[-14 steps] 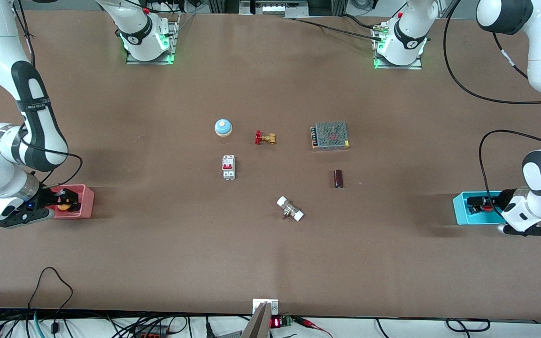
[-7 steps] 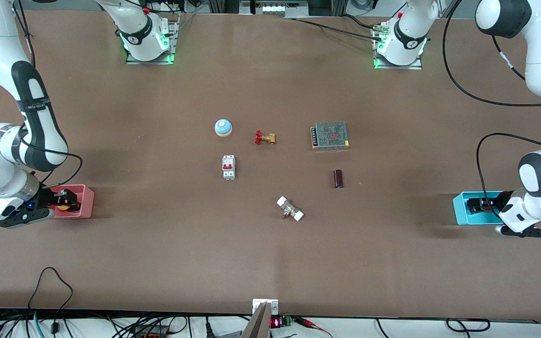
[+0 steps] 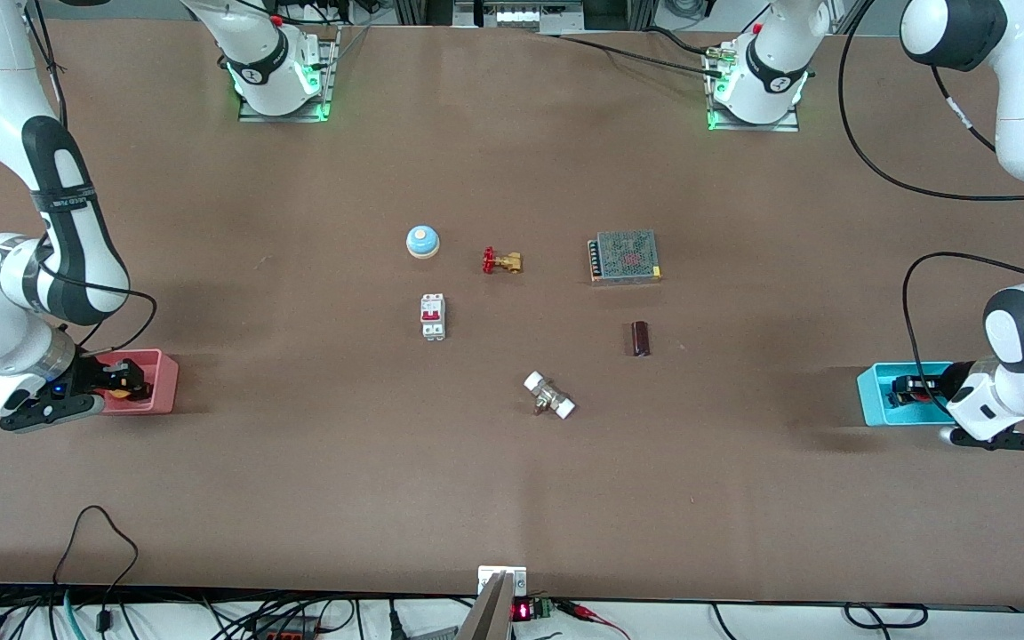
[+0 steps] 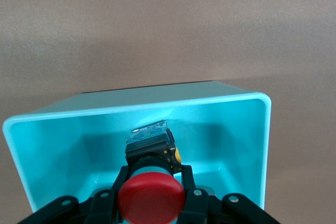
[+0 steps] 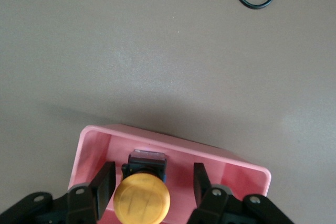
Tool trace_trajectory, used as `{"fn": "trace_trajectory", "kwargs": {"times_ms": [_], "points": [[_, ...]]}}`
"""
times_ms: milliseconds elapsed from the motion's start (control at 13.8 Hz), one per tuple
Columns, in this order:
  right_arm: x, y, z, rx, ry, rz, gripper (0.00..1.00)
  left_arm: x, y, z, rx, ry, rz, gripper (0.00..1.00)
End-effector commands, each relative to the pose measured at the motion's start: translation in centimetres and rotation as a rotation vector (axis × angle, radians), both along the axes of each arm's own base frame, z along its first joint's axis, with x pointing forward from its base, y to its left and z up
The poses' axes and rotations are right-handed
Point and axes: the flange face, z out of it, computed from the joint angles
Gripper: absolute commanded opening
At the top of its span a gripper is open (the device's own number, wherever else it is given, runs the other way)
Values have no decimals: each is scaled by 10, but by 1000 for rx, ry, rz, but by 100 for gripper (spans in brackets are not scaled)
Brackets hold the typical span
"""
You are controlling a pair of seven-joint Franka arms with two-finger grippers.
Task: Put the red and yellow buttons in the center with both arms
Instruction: 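Lift the yellow button with the right gripper while the left lifts red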
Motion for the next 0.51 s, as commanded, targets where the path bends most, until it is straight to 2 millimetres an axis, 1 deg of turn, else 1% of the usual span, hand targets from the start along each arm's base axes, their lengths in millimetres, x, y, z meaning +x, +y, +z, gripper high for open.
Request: {"fn": "trace_trajectory", "kwargs": {"times_ms": [0, 72, 145, 217, 289, 361, 434], "points": [[2, 0, -3, 8, -8, 14, 68, 2, 0, 20, -6, -10, -23, 18], [2, 1, -3, 8, -8, 15, 65, 1, 0, 33, -8, -10, -21, 18], [2, 1, -3, 8, -8, 17, 63, -1, -3, 54, -11, 1, -24, 18], [1, 1, -4, 9, -5, 17, 58, -3, -7, 81, -16, 12, -28, 18], [1, 2, -4, 9, -5, 20, 53, -7, -15, 102, -20, 25, -37, 18], [1, 2, -4, 7, -4, 27, 47, -9, -31, 119, -38, 41, -59, 18], [1, 2, -4, 6, -4, 36, 41, -10, -48, 133, -57, 57, -78, 17]]}}
